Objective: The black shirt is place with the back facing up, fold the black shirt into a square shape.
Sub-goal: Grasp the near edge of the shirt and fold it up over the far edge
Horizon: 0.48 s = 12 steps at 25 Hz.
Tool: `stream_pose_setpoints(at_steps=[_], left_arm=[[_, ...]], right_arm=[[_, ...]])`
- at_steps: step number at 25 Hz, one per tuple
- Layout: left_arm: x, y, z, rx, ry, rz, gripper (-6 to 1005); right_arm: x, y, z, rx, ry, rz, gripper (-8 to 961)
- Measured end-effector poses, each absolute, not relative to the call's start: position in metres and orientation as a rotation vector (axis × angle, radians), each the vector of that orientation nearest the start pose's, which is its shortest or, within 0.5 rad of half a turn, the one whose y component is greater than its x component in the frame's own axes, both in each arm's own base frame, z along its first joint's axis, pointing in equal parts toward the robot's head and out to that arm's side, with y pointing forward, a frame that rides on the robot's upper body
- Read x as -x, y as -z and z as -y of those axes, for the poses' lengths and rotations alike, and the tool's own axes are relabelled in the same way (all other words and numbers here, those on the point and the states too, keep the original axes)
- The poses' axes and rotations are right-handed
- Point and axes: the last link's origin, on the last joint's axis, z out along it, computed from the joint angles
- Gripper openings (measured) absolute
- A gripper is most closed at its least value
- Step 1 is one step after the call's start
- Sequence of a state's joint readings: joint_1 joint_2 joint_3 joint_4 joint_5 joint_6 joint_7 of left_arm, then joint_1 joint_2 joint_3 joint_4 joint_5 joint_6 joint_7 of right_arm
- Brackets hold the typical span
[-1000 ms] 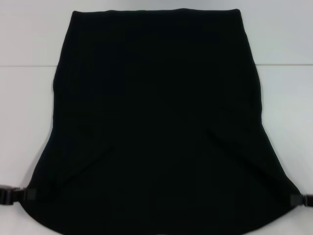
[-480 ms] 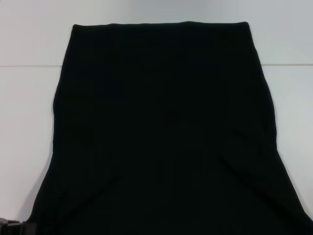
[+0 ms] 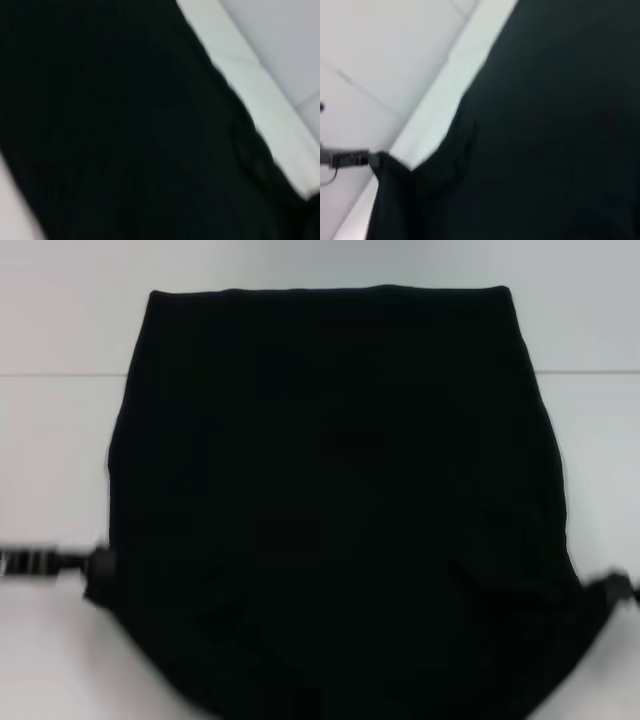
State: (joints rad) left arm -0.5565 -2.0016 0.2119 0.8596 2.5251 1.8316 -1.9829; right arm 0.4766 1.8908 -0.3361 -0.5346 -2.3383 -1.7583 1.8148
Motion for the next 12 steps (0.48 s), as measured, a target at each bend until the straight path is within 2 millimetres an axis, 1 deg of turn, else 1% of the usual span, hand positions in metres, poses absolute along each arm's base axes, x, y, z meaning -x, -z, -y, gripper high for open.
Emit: stream_pose_setpoints(at_steps=[4,5,6,9,12], left_arm=[[0.296,-0.092,-0.349,2.363,0.650,1.426,15],[0.287,-0.094,-0.371,2.309,0.706,1.376,15],[0.287,-0.094,-0.371,2.309,0.706,1.376,16],[0.279,-0.091,-0.396,2.231,0.745,1.338,16],[0.274,-0.085,-0.416,2.177,0.749,1.290,16]], right_arm=[[-0.322,-0.076,-0.323,2.401,-0.772,-1.404,31],[-0.318,-0.075,-0.333,2.374,-0.790,-1.387,30],[-0.316,-0.075,-0.339,2.353,-0.798,-1.378,30],[-0.310,-0.067,-0.364,2.255,-0.817,-1.374,30],[-0.302,-0.055,-0.383,2.184,-0.824,-1.386,30]])
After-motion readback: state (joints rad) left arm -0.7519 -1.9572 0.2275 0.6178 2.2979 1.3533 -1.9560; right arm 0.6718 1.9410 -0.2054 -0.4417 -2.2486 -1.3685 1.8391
